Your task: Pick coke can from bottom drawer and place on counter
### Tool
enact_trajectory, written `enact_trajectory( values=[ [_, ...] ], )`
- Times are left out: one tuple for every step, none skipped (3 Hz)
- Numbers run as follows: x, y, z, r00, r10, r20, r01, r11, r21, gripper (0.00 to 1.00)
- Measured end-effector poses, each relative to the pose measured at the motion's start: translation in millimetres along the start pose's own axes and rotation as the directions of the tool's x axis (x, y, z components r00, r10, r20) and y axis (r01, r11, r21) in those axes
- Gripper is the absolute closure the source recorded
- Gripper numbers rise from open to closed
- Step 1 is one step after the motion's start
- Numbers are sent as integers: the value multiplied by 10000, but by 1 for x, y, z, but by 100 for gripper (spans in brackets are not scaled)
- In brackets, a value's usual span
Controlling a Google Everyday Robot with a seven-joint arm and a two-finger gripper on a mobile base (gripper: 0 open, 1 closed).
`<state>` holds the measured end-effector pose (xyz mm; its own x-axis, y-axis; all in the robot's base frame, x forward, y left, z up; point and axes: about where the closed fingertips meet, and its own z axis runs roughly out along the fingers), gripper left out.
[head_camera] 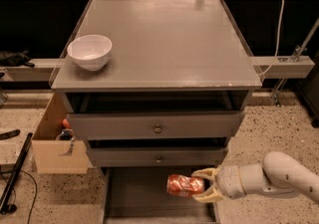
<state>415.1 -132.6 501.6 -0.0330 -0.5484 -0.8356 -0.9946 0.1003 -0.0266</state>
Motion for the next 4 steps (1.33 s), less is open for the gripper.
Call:
enact_trajectory(
  values=[
    [-83, 2, -46, 9865, -1337, 950, 1237, 9869, 1037, 100],
    [-146, 5, -86, 9619, -2225, 1587, 1844, 9569, 2242, 100],
    [-146, 5, -86, 9619, -2225, 1588, 1844, 9569, 2242, 100],
    [-162, -12, -77, 9506, -2582, 1726, 2109, 9446, 2516, 100]
  ],
)
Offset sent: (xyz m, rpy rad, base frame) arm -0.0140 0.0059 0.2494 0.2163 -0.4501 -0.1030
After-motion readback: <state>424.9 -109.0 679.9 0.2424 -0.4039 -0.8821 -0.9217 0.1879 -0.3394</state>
